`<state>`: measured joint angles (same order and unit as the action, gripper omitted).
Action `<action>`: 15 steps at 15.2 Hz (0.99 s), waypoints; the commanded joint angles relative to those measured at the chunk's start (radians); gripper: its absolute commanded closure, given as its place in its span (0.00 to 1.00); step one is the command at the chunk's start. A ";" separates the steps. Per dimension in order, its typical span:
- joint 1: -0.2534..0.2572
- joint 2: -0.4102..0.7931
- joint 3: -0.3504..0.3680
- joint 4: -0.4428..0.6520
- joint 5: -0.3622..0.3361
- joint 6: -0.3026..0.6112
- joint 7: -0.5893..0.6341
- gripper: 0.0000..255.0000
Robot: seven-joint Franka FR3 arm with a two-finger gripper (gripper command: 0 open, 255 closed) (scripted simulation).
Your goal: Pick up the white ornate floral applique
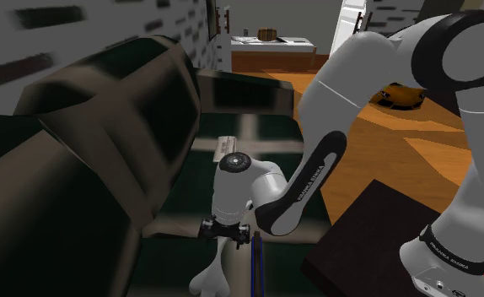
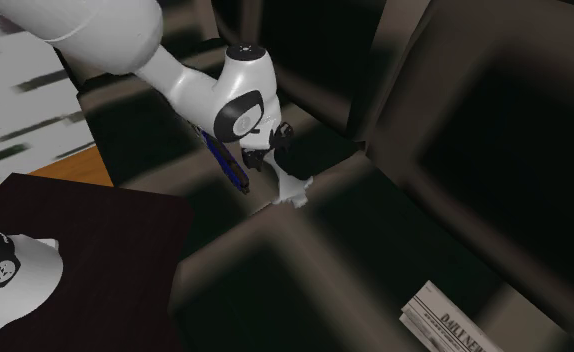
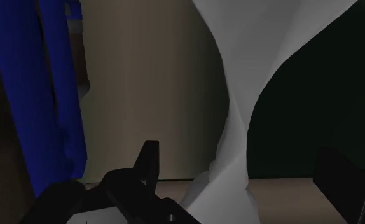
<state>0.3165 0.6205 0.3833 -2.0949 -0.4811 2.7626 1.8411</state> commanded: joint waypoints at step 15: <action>0.082 0.152 -0.080 0.105 -0.044 0.057 0.059 1.00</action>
<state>0.3975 0.7669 0.3046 -1.9931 -0.5244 2.8139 1.8992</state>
